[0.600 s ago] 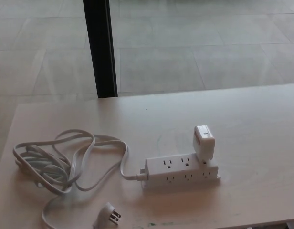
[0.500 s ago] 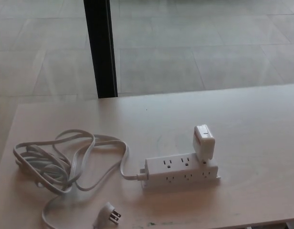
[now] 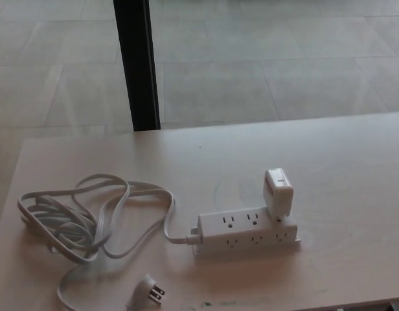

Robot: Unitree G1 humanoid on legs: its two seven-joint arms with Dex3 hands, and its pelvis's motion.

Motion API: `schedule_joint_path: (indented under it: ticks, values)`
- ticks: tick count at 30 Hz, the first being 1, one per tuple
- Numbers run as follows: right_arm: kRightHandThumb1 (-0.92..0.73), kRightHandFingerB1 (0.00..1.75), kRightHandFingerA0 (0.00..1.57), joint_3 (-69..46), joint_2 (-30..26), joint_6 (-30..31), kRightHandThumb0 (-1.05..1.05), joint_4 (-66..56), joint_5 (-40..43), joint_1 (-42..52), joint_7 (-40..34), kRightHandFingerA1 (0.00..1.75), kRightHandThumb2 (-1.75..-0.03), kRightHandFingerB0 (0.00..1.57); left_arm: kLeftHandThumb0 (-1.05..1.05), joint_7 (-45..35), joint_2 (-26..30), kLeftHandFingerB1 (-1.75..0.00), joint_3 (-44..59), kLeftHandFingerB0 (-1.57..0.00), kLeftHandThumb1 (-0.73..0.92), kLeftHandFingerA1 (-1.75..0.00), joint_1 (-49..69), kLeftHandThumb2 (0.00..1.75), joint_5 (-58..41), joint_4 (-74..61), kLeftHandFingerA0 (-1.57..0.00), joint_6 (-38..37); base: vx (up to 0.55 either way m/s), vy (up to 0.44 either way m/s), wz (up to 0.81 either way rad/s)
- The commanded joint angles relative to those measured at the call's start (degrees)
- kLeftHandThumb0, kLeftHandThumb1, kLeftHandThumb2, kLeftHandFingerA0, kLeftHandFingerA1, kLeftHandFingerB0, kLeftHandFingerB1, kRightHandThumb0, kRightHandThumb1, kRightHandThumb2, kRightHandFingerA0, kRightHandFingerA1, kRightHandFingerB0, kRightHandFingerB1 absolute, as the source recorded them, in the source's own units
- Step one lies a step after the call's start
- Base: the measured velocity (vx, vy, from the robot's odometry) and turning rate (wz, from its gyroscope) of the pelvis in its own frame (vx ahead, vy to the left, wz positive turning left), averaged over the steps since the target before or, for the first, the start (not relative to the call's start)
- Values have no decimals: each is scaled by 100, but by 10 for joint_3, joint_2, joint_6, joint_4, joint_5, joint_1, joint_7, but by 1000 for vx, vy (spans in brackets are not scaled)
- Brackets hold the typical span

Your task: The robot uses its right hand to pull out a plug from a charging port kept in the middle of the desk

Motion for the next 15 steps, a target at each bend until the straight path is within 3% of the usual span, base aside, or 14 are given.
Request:
schedule_joint_path:
  ticks: [1, 5, 11, 12, 13, 14, 15]
  values:
    - [-52, 33, 81, 108, -23, 147, -70, -138, 10, -109, 69, 59, -57, 34, -57, 3, 20, -49, -7, -62, 57, -70, -2, 57, 2, 7, -73, -18, 0, 0, 0]
    - [-52, 32, 80, 178, 3, 194, -74, -208, 12, -156, 83, 56, -57, 34, -56, 2, 21, -49, -6, -63, 57, -68, -1, 57, 1, 3, -72, -13, 0, 0, 0]
    - [-50, 31, 80, 265, 42, 249, -73, -250, 10, -209, 105, 70, -56, 33, -59, 1, 19, -51, -6, -68, 57, -66, 3, 58, 1, -2, -69, -17, 0, 0, 0]
    - [-40, 42, 74, 300, 48, 264, -75, -263, -2, -223, 116, 81, -80, 23, -58, -5, 20, -53, -4, -70, 57, -78, 2, 58, -3, -1, -74, -21, 0, 0, 0]
    - [-49, 31, 74, 315, 52, 271, -75, -267, -10, -228, 116, 86, -57, 31, -59, 0, 20, -53, -5, -68, 57, -79, 2, 58, -1, -4, -74, -18, 0, 0, 0]
    - [-51, 33, 75, 349, 49, 256, -70, -267, -46, -234, 123, 89, -56, 34, -57, 1, 20, -51, -5, -65, 58, -75, 2, 57, -1, -5, -71, -15, 0, 0, 0]
    - [-41, 46, 84, 373, 46, 241, -71, -263, -72, -237, 131, 92, -86, 25, -58, 1, 20, -52, -5, -66, 58, -80, 3, 58, -1, -6, -72, -14, 0, 0, 0]
